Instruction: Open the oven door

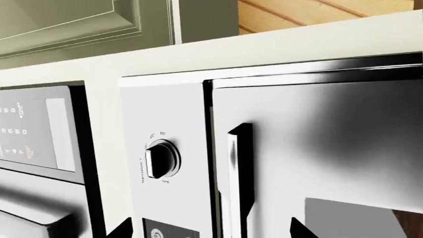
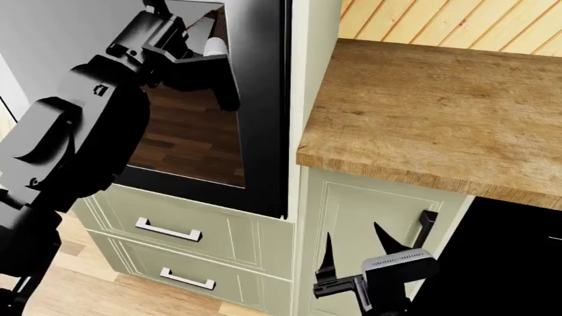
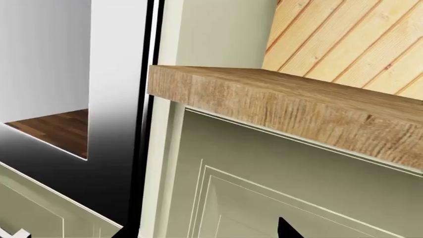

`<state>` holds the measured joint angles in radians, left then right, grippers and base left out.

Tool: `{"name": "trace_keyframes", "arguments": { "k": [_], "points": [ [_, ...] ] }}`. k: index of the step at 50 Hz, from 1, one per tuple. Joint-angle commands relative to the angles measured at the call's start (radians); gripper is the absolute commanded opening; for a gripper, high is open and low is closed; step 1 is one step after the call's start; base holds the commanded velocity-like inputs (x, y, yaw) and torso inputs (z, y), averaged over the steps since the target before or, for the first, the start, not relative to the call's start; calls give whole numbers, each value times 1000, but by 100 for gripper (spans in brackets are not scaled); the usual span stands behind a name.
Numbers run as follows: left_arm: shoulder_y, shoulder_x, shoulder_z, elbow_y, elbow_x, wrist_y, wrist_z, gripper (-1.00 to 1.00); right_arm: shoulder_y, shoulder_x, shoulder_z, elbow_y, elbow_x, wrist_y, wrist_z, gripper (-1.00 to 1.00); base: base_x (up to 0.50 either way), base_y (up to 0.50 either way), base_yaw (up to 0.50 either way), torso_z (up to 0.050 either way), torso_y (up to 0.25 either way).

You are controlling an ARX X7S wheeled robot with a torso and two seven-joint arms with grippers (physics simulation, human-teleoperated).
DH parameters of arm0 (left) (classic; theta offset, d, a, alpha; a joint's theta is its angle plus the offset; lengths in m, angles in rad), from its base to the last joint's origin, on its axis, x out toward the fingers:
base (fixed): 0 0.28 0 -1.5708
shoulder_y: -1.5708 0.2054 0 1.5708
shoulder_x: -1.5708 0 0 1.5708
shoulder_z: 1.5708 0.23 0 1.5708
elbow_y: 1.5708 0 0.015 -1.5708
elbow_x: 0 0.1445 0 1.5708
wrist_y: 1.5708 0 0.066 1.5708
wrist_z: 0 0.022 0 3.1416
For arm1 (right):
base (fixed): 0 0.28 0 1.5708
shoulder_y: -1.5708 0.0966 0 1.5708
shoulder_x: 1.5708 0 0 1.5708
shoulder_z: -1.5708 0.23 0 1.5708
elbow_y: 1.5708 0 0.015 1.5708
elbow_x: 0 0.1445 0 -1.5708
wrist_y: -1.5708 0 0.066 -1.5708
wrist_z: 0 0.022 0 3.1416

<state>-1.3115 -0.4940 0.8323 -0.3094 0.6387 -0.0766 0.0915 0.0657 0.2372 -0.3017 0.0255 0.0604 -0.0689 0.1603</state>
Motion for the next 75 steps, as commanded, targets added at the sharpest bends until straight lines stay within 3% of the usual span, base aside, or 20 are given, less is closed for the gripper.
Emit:
{"name": "trace_keyframes", "arguments": {
  "k": [1, 43, 75],
  "points": [
    [-20, -3, -1, -43, 5, -2, -6, 100, -2, 5, -4, -4, 3, 0, 8, 100, 0, 0, 0, 0, 0],
    [-88, 71, 32, -184, 9, 36, -28, 100, -4, 22, -23, -23, 3, 10, 32, 100, 0, 0, 0, 0, 0],
    [-130, 75, 35, -258, 15, 40, -41, 100, -1, 30, -35, -7, 11, -8, 43, 100, 0, 0, 0, 0, 0]
  ]
}}
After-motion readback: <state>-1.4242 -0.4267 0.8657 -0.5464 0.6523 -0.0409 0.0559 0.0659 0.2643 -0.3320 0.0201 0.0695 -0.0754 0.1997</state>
